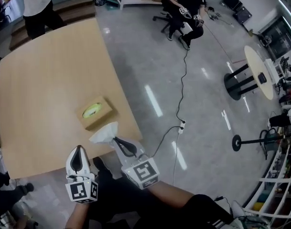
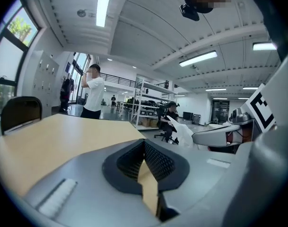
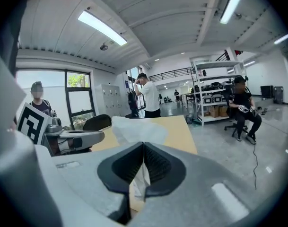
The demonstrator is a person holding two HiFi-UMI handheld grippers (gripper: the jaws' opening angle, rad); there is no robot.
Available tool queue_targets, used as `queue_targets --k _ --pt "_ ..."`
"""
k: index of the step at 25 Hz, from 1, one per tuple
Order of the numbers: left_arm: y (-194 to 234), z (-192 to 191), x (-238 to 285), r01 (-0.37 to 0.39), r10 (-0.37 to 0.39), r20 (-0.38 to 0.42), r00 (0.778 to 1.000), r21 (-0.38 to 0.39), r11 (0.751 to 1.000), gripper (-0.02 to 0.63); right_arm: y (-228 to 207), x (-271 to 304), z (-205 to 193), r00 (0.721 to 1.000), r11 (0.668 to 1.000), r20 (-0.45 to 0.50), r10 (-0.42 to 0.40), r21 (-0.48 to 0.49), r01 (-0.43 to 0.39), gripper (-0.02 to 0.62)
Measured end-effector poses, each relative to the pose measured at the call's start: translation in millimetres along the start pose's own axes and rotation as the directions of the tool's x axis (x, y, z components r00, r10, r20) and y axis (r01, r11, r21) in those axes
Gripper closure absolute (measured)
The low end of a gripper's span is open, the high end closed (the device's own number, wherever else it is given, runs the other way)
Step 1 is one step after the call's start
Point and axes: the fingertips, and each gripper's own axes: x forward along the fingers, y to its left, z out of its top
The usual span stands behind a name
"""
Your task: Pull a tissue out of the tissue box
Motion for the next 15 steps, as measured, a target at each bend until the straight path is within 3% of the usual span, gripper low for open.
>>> queue_targets --k 4,8,15 --pt "-28.3 3.0 -27.4 -0.094 0.094 -0.044 0.995 0.001 0.996 0.588 -10.6 -24.7 5.0 0.997 0.997 0.014 0.073 0.013 -0.073 0.597" --pt "-36.7 -9.0 -42.0 -0.117 0.117 -0.051 0.992 0.019 0.993 0.588 -14.6 -37.9 4.1 0.996 0.997 0.041 0.082 -0.005 -0.081 0.596" --pt "-38.2 -17.7 -87.6 -0.137 0.138 -0.014 0.990 0.039 0.990 0.588 20.2 -66.7 -17.1 0.993 0.994 0.044 0.110 0.003 -0.110 0.597"
